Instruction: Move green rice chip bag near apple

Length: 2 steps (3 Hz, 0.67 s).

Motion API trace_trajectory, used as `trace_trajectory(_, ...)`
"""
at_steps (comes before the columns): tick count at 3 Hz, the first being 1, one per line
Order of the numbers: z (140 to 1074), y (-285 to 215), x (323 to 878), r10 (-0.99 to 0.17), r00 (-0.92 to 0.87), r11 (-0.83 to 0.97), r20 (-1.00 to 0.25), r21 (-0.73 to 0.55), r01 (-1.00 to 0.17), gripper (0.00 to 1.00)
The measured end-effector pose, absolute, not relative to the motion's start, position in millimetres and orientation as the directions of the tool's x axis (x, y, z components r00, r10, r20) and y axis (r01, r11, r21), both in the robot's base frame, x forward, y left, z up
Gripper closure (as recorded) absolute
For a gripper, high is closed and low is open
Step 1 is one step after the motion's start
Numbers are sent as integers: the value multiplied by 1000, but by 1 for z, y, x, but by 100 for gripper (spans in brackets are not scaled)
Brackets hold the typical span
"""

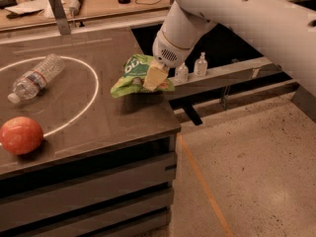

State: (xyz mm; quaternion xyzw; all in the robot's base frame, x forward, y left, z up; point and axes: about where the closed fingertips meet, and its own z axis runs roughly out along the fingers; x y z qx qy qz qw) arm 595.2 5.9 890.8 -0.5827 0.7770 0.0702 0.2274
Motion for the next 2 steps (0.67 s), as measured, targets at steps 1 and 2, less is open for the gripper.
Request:
trace_trajectory(1,904,2,578,-877,-142,271,-460,-230,-935,100)
trace_trajectory(2,910,0,570,-876,-102,254,-472,-270,-929,100)
